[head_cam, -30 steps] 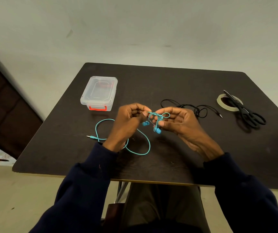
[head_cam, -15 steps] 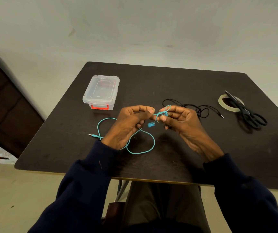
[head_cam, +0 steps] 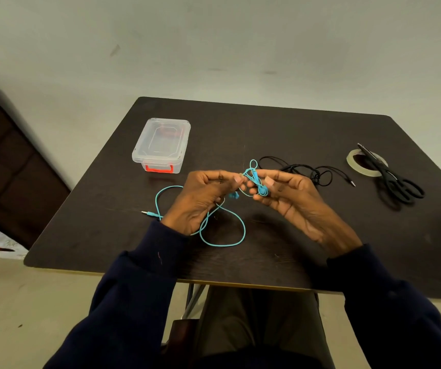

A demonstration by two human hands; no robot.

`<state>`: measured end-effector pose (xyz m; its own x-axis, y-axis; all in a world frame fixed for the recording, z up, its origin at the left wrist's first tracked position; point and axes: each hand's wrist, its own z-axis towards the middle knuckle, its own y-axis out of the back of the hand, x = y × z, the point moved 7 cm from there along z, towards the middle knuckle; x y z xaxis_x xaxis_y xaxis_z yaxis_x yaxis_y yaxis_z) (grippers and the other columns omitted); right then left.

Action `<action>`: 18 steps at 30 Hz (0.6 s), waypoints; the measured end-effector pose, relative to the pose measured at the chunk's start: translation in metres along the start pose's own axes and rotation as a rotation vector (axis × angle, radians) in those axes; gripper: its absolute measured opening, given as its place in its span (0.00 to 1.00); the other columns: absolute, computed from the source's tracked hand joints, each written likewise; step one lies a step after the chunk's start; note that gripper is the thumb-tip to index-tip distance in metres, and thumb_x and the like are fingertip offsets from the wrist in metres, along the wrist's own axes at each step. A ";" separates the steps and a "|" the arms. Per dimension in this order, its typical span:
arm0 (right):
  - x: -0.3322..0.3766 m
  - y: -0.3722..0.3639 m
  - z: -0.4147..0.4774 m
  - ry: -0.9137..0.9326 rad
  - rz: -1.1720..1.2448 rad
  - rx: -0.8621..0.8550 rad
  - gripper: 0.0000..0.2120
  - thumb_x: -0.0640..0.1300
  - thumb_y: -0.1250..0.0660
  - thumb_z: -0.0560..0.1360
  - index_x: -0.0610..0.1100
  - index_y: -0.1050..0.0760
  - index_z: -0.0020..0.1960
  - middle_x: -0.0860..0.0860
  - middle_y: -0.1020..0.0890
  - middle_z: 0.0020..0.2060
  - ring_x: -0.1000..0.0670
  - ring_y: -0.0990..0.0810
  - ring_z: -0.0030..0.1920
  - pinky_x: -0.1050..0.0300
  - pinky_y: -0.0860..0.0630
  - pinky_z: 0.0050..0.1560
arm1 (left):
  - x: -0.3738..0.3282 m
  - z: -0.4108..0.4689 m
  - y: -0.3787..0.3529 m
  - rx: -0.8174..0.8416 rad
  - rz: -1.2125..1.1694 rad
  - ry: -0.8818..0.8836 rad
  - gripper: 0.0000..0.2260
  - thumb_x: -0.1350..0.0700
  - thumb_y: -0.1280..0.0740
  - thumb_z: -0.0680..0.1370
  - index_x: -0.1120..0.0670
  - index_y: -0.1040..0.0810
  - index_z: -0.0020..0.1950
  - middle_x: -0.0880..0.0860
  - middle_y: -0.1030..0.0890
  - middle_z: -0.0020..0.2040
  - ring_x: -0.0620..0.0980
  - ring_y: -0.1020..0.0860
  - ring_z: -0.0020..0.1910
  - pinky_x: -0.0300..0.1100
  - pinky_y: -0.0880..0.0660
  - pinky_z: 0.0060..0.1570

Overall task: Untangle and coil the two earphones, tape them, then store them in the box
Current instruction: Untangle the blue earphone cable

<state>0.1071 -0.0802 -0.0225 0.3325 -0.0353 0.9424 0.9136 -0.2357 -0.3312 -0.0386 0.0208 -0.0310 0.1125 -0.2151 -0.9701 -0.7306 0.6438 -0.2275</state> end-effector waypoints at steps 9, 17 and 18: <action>-0.002 0.003 0.001 0.032 -0.051 -0.093 0.19 0.38 0.30 0.74 0.34 0.22 0.63 0.41 0.15 0.47 0.47 0.16 0.48 0.55 0.17 0.48 | 0.004 0.003 0.000 0.008 0.068 0.016 0.05 0.53 0.27 0.76 0.52 0.12 0.44 0.55 0.13 0.47 0.48 0.24 0.40 0.37 0.33 0.37; 0.000 0.002 0.003 0.047 -0.052 -0.129 0.17 0.40 0.32 0.77 0.34 0.23 0.64 0.43 0.16 0.45 0.47 0.15 0.45 0.56 0.17 0.45 | 0.002 0.004 0.002 -0.003 0.075 -0.022 0.05 0.60 0.31 0.79 0.55 0.14 0.50 0.55 0.13 0.48 0.43 0.20 0.41 0.37 0.32 0.39; 0.000 0.003 0.003 0.051 -0.056 -0.139 0.16 0.39 0.33 0.78 0.34 0.22 0.64 0.43 0.16 0.45 0.47 0.15 0.45 0.56 0.17 0.45 | -0.001 0.003 0.002 -0.002 0.098 -0.043 0.05 0.60 0.30 0.79 0.55 0.14 0.51 0.55 0.13 0.48 0.43 0.18 0.42 0.37 0.31 0.40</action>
<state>0.1106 -0.0777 -0.0232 0.2667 -0.0667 0.9615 0.8879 -0.3709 -0.2721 -0.0377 0.0243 -0.0310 0.0693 -0.1196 -0.9904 -0.7410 0.6585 -0.1314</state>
